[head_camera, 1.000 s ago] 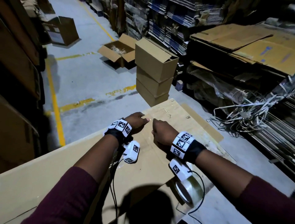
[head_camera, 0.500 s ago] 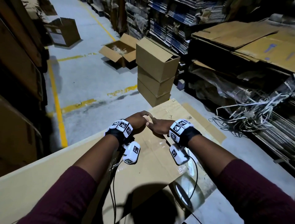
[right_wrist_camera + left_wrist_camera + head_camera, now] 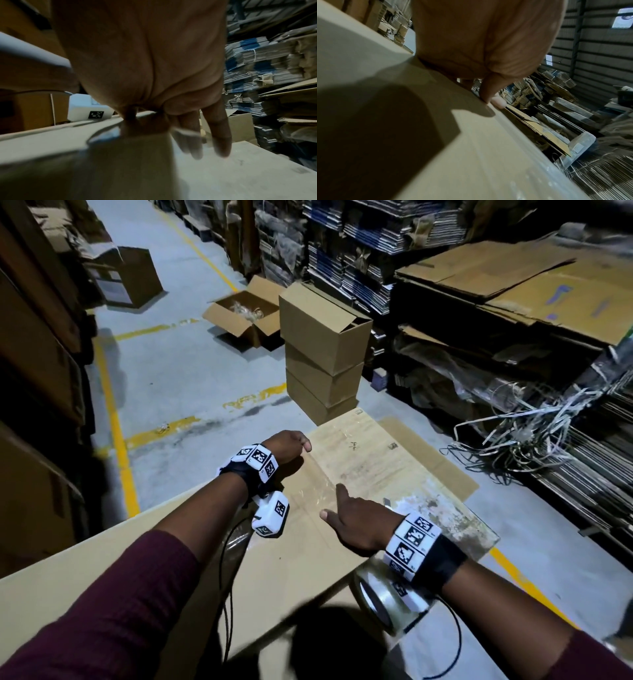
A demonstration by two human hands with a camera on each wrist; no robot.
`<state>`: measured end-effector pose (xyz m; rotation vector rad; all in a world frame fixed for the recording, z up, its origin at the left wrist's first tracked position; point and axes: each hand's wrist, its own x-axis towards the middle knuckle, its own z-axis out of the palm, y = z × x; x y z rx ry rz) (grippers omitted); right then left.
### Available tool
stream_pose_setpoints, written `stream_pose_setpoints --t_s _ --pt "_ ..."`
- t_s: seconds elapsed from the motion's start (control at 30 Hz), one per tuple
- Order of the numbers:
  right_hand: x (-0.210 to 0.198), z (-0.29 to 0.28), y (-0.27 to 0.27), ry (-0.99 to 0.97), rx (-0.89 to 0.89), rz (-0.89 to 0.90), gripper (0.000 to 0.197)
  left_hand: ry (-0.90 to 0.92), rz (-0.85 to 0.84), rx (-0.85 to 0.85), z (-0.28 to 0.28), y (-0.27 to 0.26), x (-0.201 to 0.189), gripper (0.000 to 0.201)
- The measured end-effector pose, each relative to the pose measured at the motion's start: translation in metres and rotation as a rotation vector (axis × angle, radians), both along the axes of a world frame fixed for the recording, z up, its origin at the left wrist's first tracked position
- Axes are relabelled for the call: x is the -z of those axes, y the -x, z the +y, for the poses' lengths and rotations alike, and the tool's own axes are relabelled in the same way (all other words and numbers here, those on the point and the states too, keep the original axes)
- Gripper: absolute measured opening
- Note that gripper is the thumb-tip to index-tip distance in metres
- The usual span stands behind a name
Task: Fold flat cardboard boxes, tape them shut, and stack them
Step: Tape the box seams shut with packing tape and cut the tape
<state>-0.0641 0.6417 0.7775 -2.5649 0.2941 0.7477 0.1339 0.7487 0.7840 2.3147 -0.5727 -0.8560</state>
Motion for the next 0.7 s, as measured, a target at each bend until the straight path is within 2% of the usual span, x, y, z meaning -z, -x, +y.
stream_pose_setpoints --t_s 0.13,0.23,0.33,0.43,0.57,0.7 --pt "0.01 -0.013 0.037 0.036 -0.011 0.015 0.061 0.027 -0.044 -0.055 -0.001 0.013 -0.006 0.044" --pt "0.015 -0.016 0.059 0.109 -0.052 -0.068 0.084 0.036 -0.125 -0.184 0.005 0.022 -0.006 0.04" --pt "0.012 -0.012 0.066 0.14 -0.177 -0.196 0.089 0.061 -0.156 -0.213 0.01 0.034 -0.011 0.03" --pt "0.017 -0.009 0.062 0.153 -0.314 -0.335 0.086 0.082 -0.138 -0.125 0.014 0.058 -0.02 0.026" --pt "0.028 -0.006 0.069 0.141 -0.305 -0.389 0.084 0.076 -0.097 0.039 0.025 0.105 -0.02 0.022" --pt "0.023 -0.017 0.089 0.14 -0.395 -0.439 0.079 0.073 -0.121 0.03 0.039 0.128 -0.006 0.028"
